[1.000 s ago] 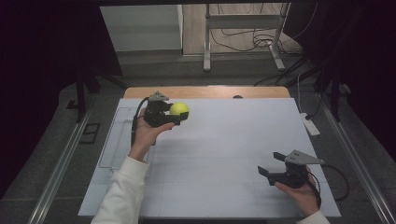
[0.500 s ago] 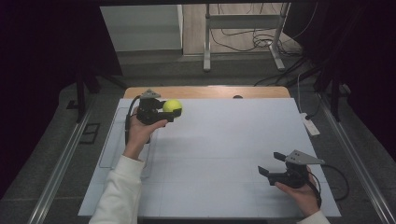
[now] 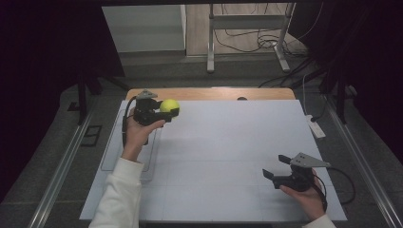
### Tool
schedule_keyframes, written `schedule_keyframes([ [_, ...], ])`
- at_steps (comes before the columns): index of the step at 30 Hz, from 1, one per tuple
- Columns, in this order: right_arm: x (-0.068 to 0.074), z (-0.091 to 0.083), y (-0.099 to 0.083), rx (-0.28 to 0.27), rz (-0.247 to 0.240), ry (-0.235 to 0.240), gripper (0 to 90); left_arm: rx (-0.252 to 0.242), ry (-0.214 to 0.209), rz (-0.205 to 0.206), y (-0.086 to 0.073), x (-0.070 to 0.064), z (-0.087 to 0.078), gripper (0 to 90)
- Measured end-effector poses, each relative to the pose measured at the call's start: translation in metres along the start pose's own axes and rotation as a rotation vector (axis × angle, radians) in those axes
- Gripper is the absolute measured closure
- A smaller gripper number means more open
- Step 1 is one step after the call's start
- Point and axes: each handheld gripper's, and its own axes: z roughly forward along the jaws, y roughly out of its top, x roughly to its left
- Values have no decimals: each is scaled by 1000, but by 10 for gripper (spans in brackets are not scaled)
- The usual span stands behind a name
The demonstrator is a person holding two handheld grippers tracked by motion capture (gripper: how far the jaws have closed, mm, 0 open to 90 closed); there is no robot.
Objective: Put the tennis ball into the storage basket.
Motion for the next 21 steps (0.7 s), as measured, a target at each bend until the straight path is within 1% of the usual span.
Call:
schedule_keyframes([
  [12, 0, 0, 0, 2, 0, 0, 122, -12, 31, -20, -1, 10, -6, 268],
  [19, 0, 0, 0, 2, 0, 2, 122, -13, 62, -37, -3, 21, -10, 268],
  [20, 0, 0, 0, 2, 0, 2, 122, -13, 62, -37, -3, 21, -10, 268],
  [21, 0, 0, 0, 2, 0, 2, 122, -14, 69, -47, -5, 25, -11, 268],
])
